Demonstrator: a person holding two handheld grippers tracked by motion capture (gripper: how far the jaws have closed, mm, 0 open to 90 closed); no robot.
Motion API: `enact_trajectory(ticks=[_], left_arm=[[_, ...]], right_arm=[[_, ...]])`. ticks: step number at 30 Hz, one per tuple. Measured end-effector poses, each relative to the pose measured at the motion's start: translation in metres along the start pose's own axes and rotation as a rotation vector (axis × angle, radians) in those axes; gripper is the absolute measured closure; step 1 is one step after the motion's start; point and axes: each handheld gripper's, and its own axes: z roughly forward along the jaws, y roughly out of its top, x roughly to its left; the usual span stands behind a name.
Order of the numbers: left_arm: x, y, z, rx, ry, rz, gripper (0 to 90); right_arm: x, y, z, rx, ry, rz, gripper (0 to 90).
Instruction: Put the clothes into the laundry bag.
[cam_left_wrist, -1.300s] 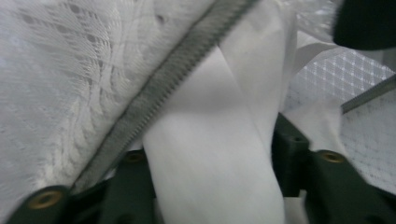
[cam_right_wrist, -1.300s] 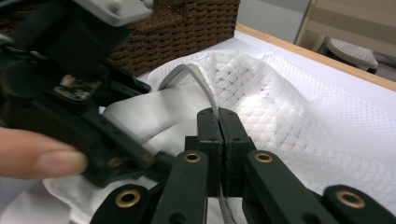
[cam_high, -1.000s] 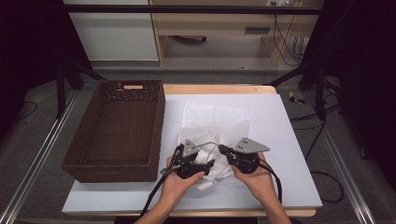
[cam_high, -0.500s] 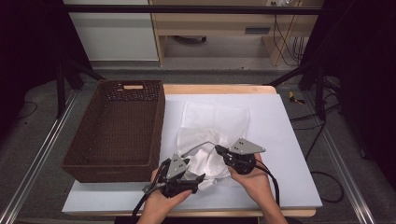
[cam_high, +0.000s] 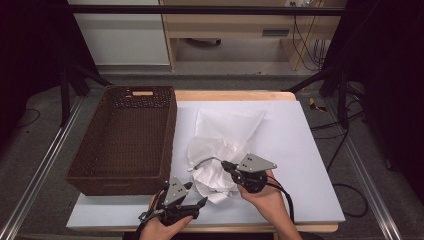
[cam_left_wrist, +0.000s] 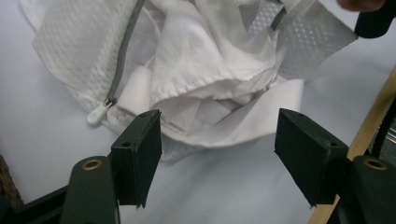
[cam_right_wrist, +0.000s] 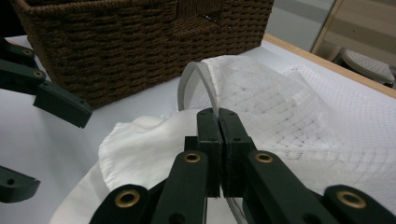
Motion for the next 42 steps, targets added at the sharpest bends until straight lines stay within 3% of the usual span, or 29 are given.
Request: enact_trajectory(ticks=[4, 9, 15, 19, 26, 28, 34, 38, 42], left_arm=[[0.001, -0.001, -0.005, 0.011, -0.004, 0.013, 45.5], [-0.004, -0.003, -0.003, 0.064, -0.083, 0.027, 69.1], [-0.015, -0.003, 0.009, 0.123, -0.125, 0.072, 84.6], [-0.018, 0.0, 0.023, 0.137, -0.125, 0.077, 85.3], [-0.01, 0.012, 0.049, 0.1, -0.11, 0.065, 87.5], [-0.007, 0.017, 0.055, 0.086, -0.126, 0.043, 89.7], [-0.006, 0.025, 0.072, 0.074, -0.134, 0.031, 89.9], [-0.006, 0.032, 0.08, 0.079, -0.097, 0.078, 90.0], [-0.004, 0.04, 0.083, 0.058, -0.078, 0.073, 90.0]], right_arm=[[0.0, -0.003, 0.0, 0.01, -0.003, -0.002, 89.1], [-0.002, -0.005, 0.002, 0.021, -0.002, -0.001, 89.2], [-0.005, -0.006, 0.001, 0.02, -0.008, 0.006, 89.1], [-0.006, -0.007, -0.001, 0.016, -0.011, 0.01, 89.2], [-0.006, -0.005, 0.001, 0.018, -0.017, 0.008, 89.4], [-0.006, -0.005, 0.001, 0.017, -0.019, 0.008, 89.5], [-0.008, -0.005, 0.0, 0.028, -0.042, 0.016, 89.6], [-0.009, -0.006, -0.001, 0.041, -0.044, 0.028, 89.7], [-0.009, -0.005, -0.003, 0.038, -0.041, 0.029, 89.7]])
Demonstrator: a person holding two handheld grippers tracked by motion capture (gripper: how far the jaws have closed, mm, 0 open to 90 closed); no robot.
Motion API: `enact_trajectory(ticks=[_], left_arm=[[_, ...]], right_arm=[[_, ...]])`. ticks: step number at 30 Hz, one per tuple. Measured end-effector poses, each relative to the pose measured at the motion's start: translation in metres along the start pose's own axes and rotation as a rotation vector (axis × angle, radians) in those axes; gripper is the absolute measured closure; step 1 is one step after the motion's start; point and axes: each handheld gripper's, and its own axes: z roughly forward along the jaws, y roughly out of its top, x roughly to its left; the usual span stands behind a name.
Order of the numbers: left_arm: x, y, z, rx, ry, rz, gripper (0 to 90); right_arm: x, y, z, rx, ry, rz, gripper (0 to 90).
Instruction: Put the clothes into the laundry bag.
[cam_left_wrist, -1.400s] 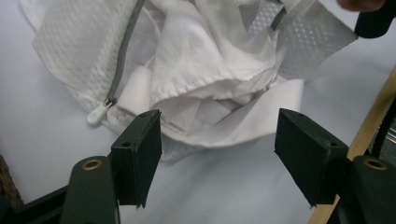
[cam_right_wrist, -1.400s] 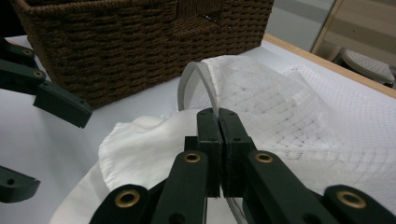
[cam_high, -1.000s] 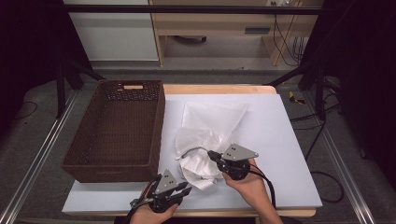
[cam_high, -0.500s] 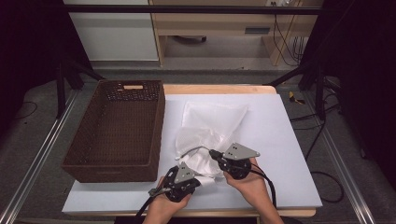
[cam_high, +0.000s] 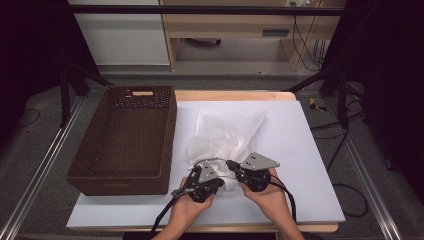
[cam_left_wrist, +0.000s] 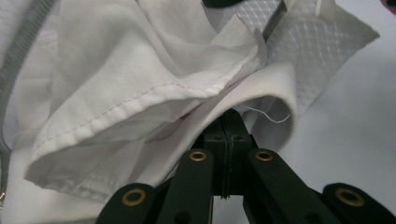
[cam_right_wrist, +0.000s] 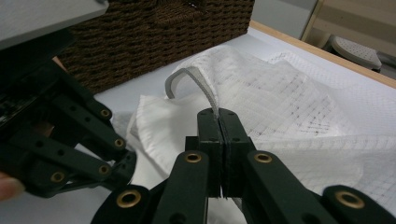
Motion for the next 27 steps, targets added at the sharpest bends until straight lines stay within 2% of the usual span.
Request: enact_trajectory(ticks=[8, 19, 27], left_arm=[[0.007, 0.01, 0.007, -0.018, 0.019, -0.011, 90.0], [0.011, 0.018, 0.012, -0.052, 0.042, -0.022, 90.0], [0.011, 0.018, 0.014, -0.052, 0.042, -0.025, 90.0]], right_arm=[[-0.002, 0.0, -0.001, -0.001, 0.003, 0.009, 89.7], [-0.002, 0.002, -0.005, -0.009, 0.003, 0.017, 89.7], [-0.004, 0.0, -0.007, -0.007, 0.005, 0.021, 89.6]])
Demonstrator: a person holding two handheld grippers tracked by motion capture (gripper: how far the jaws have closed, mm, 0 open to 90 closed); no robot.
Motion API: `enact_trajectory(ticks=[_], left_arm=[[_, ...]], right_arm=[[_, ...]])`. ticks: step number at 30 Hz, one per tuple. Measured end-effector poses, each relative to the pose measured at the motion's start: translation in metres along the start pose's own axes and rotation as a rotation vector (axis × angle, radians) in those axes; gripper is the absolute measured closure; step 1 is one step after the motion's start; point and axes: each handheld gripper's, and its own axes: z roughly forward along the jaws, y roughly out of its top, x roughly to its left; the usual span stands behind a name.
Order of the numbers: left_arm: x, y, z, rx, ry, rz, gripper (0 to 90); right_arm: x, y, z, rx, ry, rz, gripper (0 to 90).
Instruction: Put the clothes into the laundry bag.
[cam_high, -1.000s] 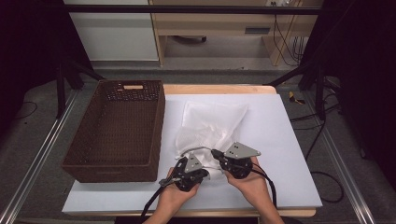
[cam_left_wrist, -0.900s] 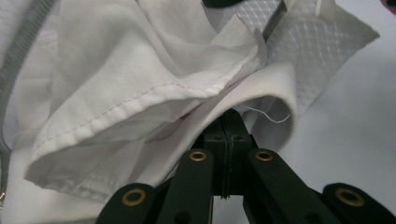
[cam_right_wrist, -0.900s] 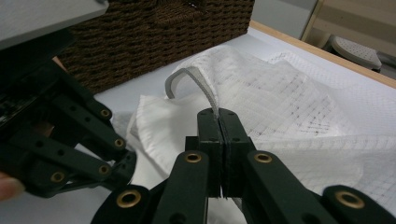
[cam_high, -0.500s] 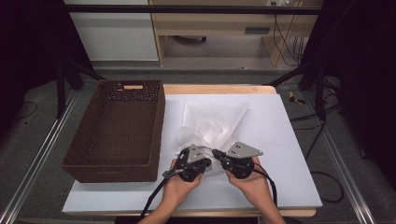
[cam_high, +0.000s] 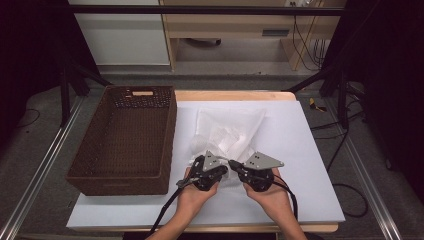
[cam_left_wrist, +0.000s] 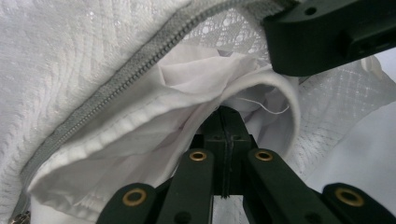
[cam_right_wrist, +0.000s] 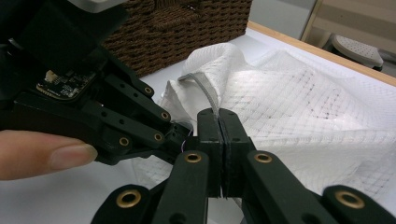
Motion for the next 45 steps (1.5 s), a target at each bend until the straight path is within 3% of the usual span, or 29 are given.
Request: enact_trajectory(ticks=[16, 31, 38, 42, 45], left_arm=[[0.007, 0.007, 0.004, -0.01, 0.003, -0.007, 90.0], [0.01, 0.011, 0.012, -0.033, 0.016, -0.024, 90.0], [0.011, 0.013, 0.016, -0.04, 0.026, -0.023, 90.0], [0.012, 0.015, 0.018, -0.044, 0.036, 0.011, 90.0], [0.013, 0.015, 0.021, -0.049, 0.034, 0.0, 90.0]], right_arm=[[-0.001, 0.003, -0.011, -0.04, -0.016, -0.007, 89.7], [-0.001, 0.002, -0.01, -0.027, -0.01, -0.007, 89.6], [-0.001, 0.002, -0.011, -0.029, -0.01, -0.004, 89.7], [-0.001, 0.001, -0.011, -0.029, -0.009, -0.004, 89.7], [-0.002, 0.001, -0.01, -0.027, -0.009, -0.003, 89.7]])
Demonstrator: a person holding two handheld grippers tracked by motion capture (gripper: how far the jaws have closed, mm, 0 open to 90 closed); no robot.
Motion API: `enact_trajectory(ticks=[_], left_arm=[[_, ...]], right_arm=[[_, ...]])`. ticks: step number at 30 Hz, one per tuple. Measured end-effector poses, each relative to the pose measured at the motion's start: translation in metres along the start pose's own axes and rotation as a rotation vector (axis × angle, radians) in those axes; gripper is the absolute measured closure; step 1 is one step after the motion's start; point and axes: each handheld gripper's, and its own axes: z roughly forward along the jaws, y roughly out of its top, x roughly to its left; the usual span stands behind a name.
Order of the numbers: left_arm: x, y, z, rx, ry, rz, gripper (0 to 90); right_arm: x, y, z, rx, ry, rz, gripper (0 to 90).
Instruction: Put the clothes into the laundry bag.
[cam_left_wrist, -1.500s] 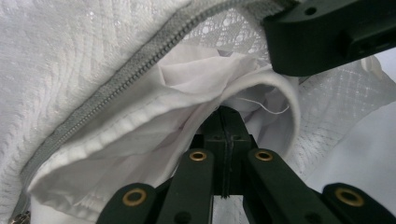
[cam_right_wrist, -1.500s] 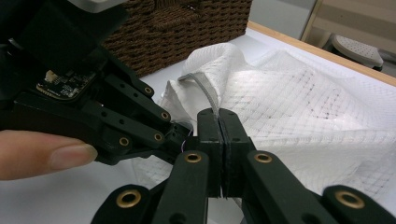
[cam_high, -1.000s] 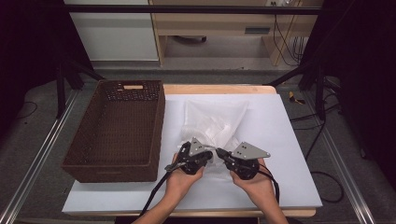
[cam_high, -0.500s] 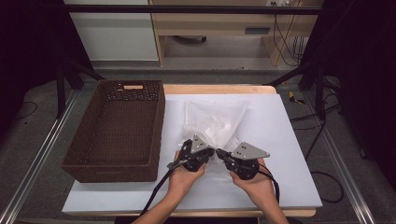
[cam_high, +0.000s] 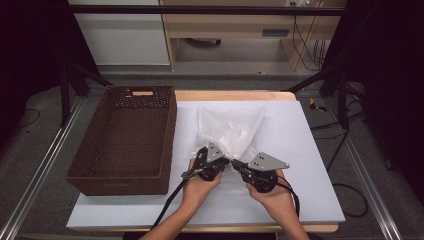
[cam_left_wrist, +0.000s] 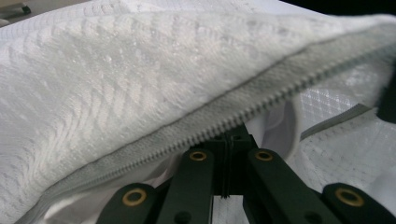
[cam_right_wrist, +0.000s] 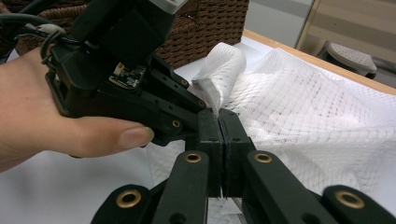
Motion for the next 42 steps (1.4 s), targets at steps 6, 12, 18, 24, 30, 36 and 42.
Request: enact_trajectory(ticks=[6, 12, 18, 24, 30, 36, 42], left_arm=[[0.002, 0.001, 0.003, -0.004, 0.007, -0.003, 90.0], [0.004, 0.001, 0.007, -0.002, 0.012, 0.0, 90.0], [0.003, 0.004, 0.014, -0.009, 0.027, 0.006, 90.0], [0.005, 0.005, 0.019, -0.015, 0.034, 0.007, 90.0], [0.007, 0.005, 0.021, -0.023, 0.039, 0.013, 90.0], [0.007, 0.005, 0.025, -0.037, 0.045, 0.026, 90.0], [0.008, 0.007, 0.028, -0.035, 0.043, 0.023, 90.0]], right_arm=[[0.0, -0.001, 0.001, 0.007, 0.003, 0.002, 89.6], [-0.002, -0.003, 0.002, 0.013, 0.001, 0.012, 89.6], [-0.006, -0.004, 0.002, 0.005, 0.004, 0.034, 89.6], [-0.008, -0.004, 0.001, 0.002, 0.003, 0.045, 89.6], [-0.009, -0.004, 0.001, 0.003, 0.001, 0.046, 89.6], [-0.011, -0.005, 0.0, 0.007, -0.001, 0.059, 89.6], [-0.012, -0.006, 0.001, 0.007, -0.003, 0.059, 89.6]])
